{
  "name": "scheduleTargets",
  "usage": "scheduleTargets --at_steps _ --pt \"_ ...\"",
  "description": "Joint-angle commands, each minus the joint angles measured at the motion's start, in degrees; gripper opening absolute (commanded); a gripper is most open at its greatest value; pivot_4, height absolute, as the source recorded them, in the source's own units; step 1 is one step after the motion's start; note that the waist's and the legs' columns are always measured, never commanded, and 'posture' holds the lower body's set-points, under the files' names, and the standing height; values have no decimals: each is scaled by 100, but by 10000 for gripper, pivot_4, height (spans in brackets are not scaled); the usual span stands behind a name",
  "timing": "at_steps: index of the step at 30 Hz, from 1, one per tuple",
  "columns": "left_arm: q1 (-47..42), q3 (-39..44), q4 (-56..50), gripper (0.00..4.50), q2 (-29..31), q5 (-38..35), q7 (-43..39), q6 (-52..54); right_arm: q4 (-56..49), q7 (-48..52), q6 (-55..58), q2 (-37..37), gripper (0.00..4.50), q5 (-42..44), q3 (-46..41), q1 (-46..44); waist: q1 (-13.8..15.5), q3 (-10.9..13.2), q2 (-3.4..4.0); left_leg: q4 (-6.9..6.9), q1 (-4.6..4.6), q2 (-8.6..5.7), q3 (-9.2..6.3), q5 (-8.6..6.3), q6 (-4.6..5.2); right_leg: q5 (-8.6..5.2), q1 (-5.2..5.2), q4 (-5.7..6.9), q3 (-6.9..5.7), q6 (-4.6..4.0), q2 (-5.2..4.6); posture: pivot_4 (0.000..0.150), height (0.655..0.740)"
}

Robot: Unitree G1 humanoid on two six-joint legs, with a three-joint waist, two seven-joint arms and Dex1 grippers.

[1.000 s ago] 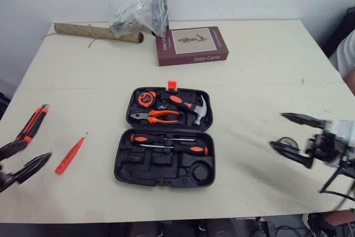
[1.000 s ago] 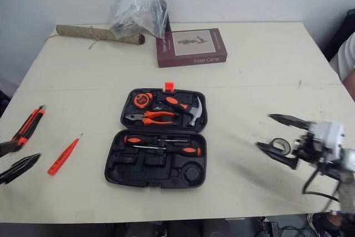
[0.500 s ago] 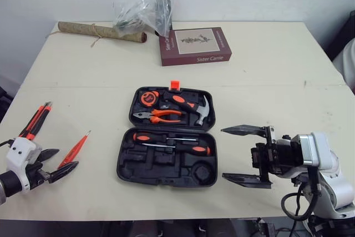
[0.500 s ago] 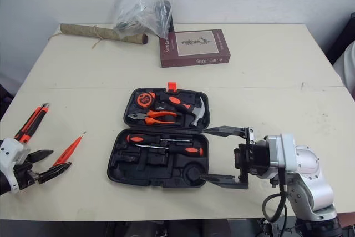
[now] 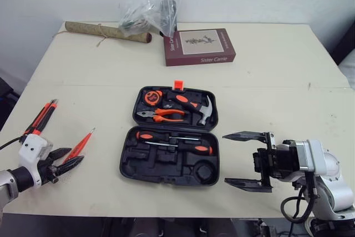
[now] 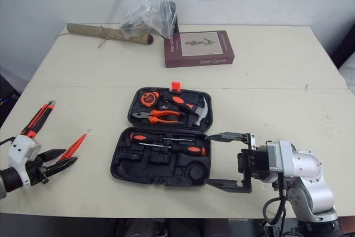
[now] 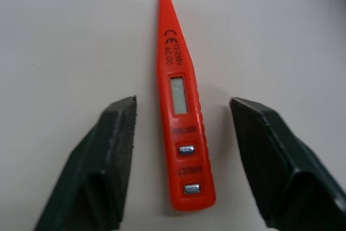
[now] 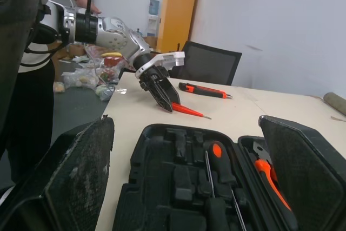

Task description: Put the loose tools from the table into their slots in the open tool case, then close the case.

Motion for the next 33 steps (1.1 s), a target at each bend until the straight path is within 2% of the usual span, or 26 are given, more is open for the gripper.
scheduleTargets --at_steps 1,3,5,9,12,16,20,26,33 --pt "170 -228 28 8263 -81 146 -53 19 -66 76 -119 -62 45000 30 -143 103 -4 0 0 -1 1 1 0 0 0 0 0 0 0 0 0 1500 7400" --pt "163 -202 6 3301 -105 139 -84 -70 -52 92 -130 -80 45000 30 -174 171 -4 0 1 -1 2 1 2 0 0 0 0 2 -3 0 1 1500 7400" --pt "74 -90 -93 3328 -173 28 -124 -239 -8 90 -158 -111 45000 -3 -227 244 -2 0 1 0 2 0 3 0 1 0 0 2 -3 0 1 1500 7400" --pt "-395 297 -955 3328 -256 -695 -243 -283 298 -92 -250 -207 45000 -60 -645 247 31 1 -19 10 -7 -2 -3 2 4 1 0 4 -3 2 1 1500 7400" --pt "-526 -34 -1713 3328 366 -676 -768 -175 721 109 -425 -402 45000 -131 -1031 345 37 -6 -50 21 -13 4 -12 1 2 2 3 5 -4 2 2 1500 7400" --pt "-1414 -798 -2448 3328 984 -1243 -1003 574 1147 387 -569 -520 45000 -71 -1315 504 19 -2 -33 22 -7 -6 -2 2 6 3 10 6 -1 4 15 1500 7400" --pt "-2336 -2019 -2771 3328 1525 -884 -1444 657 1248 525 -658 -503 45000 -96 -1341 651 -12 0 -29 23 -7 -1 -1 10 3 3 7 34 -2 4 36 1500 7400" --pt "-3624 -3947 -2555 3328 1766 547 -1845 545 1043 455 -687 -402 45000 -149 -1159 788 5 6 -20 39 -1 11 20 14 3 3 1 45 -1 4 77 1500 7400" --pt "-4427 -4565 -2072 3328 1541 1343 -1919 568 704 279 -619 -329 45000 -167 -1051 902 16 7 -21 56 -12 21 18 12 4 3 -3 47 3 4 87 1500 7400"
